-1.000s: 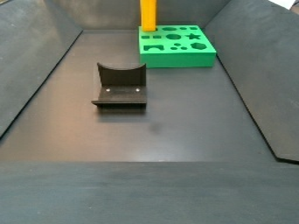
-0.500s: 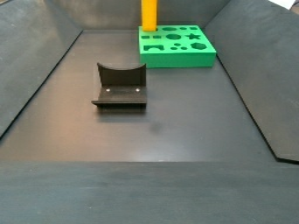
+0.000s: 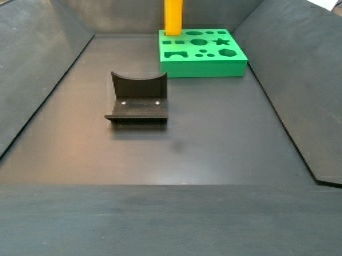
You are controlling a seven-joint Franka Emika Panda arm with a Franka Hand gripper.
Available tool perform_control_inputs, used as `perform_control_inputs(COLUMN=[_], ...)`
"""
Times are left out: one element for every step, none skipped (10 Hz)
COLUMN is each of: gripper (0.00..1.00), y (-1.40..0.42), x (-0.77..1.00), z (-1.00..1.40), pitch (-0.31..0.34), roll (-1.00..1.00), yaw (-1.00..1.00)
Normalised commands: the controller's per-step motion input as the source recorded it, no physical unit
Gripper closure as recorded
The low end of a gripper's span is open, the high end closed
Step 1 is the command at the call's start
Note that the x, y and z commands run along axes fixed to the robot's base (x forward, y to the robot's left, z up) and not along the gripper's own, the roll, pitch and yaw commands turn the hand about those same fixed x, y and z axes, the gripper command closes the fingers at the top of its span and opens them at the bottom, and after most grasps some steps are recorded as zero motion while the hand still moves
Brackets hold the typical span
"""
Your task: Insert the rectangle object.
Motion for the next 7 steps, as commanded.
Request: perform_control_inputs(gripper=[1.00,1.00,1.00,1.00,1.00,1.00,1.00], y=[-0.03,0.00,0.00,-0.04,-0.20,0.00,0.00], x=[0.27,0.28,0.18,0.15,0.01,0.00,0.05], z=[-0.49,-0.57,-0.63,-0.60,-0.52,-0.18,0.00], pitch=[0.100,0.100,0.056,0.046,0.009,-0.047,0.040], roll=[-0.17,-0.11,-0.07,0.00,0.01,-0.17,-0.02], yaw=[0.00,0.00,0.00,0.00,0.00,0.00,0.00])
